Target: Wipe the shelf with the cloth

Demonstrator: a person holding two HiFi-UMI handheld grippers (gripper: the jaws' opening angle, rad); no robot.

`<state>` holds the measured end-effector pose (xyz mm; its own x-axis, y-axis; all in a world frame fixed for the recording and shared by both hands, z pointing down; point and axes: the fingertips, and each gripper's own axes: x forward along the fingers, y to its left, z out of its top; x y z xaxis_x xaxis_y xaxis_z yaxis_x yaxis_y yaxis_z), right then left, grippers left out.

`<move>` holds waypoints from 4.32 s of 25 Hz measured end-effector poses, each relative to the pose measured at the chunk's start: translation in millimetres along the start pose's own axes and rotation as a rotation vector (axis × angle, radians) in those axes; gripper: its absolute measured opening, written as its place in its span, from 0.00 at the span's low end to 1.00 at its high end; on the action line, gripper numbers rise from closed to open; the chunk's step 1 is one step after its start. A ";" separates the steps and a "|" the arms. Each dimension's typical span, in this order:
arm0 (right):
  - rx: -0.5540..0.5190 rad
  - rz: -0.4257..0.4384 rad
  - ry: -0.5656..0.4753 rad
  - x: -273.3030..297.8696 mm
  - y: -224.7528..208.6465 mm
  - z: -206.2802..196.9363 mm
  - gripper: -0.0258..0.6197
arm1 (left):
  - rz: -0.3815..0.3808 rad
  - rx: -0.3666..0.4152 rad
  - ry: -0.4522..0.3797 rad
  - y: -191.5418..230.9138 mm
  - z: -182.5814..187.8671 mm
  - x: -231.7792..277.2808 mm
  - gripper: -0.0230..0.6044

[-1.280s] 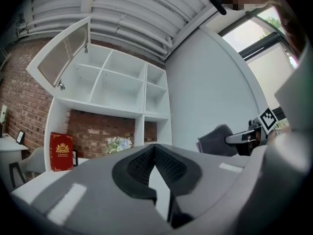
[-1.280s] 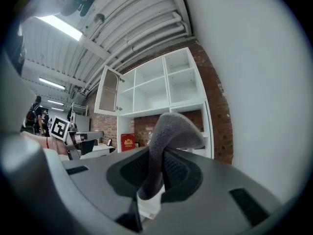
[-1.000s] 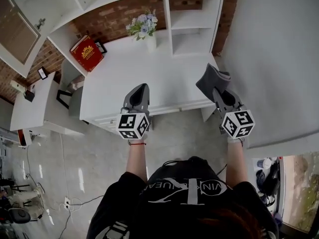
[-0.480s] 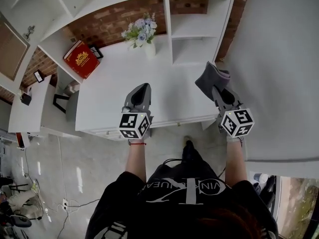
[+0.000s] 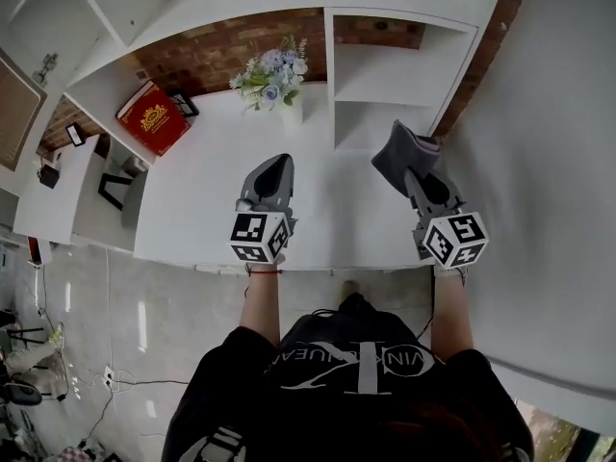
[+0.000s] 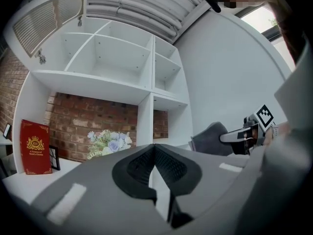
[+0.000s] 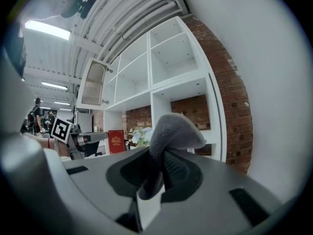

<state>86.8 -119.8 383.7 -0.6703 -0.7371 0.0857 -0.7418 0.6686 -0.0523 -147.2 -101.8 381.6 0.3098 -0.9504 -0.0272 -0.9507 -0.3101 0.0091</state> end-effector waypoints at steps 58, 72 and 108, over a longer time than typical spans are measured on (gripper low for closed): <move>-0.793 0.085 0.513 197.2 -44.8 -6.2 0.16 | -0.072 -0.034 0.065 44.4 -25.0 140.0 0.05; -0.159 -0.009 0.255 204.2 -79.6 40.2 0.29 | -0.102 -0.044 0.049 51.0 -19.3 152.1 0.05; -0.568 0.106 0.597 316.1 -65.9 8.5 0.06 | -0.074 -0.012 0.037 69.5 -13.2 196.2 0.05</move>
<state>-76.4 -397.7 405.7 -0.4947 -0.5978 0.6308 -0.4450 0.7977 0.4069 -152.3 -310.1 390.0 0.3801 -0.9249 0.0090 -0.9248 -0.3799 0.0209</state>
